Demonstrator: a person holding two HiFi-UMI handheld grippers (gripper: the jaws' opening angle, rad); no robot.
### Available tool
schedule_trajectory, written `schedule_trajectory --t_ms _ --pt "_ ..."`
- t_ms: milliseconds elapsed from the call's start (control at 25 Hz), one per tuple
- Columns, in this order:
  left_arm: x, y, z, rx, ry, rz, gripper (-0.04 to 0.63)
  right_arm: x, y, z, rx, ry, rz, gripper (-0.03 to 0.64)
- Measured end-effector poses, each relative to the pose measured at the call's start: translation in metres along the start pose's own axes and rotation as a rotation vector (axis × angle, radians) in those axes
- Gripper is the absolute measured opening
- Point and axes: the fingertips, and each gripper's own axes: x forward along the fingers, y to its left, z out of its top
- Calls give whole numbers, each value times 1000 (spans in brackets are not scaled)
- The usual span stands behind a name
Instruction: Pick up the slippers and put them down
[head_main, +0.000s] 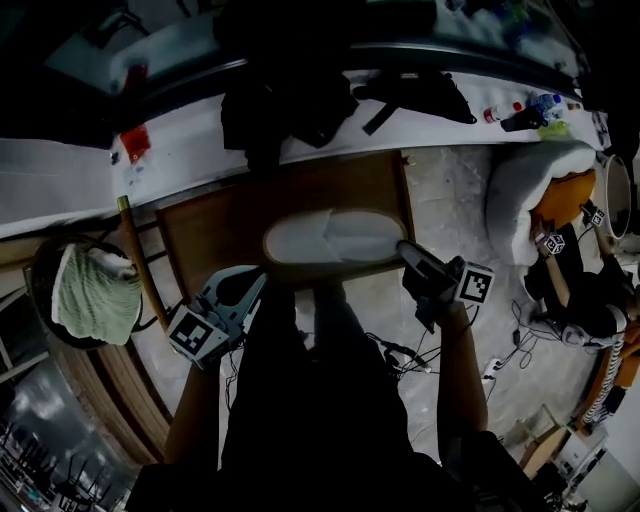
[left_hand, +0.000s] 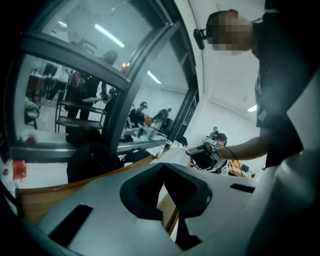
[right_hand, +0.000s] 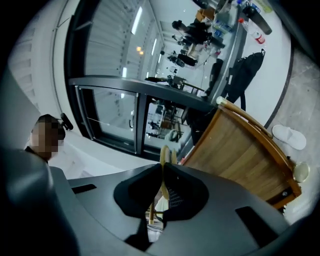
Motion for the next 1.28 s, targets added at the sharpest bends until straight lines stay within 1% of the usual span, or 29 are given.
schedule_trajectory --t_ms 80,160,280,440,520,640,760,880,1040,1280 --pt "-7 -5 19 4 -28 -4 12 -2 20 5 -15 -17 22 37" --pt "-14 -17 38 7 -52 -35 12 -4 42 8 -42 -20 41 37" --pt "-23 -33 69 38 -84 -74 12 -6 72 16 -71 -40 64 37" --pt "-29 -36 119 93 -161 -99 12 9 119 39 -159 -80 115 37" --pt "-27 -41 137 110 -165 -102 12 13 140 49 -184 -101 130 37" --pt "-21 -57 153 136 -155 -130 12 19 165 54 -195 -125 152 37" --pt "-13 -72 172 155 -164 -152 12 30 184 56 -203 -138 178 37" --pt "-4 -84 194 202 -162 -179 12 43 196 59 -209 -138 206 37" --pt "-1 -95 212 251 -166 -205 12 54 207 53 -211 -126 233 37" --pt "-10 -101 220 264 -186 -199 12 55 213 44 -214 -106 234 37"
